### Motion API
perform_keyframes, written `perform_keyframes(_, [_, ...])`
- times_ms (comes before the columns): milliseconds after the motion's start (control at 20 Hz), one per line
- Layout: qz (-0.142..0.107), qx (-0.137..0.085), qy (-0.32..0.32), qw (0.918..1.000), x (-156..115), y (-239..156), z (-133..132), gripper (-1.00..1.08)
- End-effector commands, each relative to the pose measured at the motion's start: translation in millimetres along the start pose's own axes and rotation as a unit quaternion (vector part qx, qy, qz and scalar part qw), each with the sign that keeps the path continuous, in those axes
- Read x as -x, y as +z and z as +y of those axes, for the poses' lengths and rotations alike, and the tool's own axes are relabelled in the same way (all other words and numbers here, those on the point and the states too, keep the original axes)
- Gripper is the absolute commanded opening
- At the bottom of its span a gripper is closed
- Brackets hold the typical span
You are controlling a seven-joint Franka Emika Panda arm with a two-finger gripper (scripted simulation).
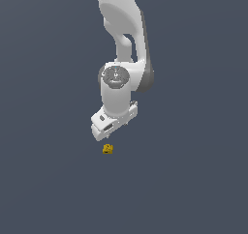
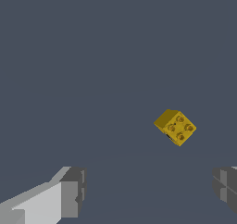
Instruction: Pick up the object and move it to a goal position.
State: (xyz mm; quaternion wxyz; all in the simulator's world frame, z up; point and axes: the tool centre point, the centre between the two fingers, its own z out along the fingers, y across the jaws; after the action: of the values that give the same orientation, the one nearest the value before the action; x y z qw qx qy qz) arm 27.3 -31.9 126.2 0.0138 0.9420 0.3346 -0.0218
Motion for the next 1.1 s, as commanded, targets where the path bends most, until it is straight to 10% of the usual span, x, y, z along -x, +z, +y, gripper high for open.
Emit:
perform_keyframes(0, [0.001, 0.0, -0.032, 0.9995, -1.3, 4.1, 5.1, 1.0])
perform_keyframes(1050, [0.016, 0.001, -0.288, 0.9576, -7.7, 39.2, 48.0, 1.0])
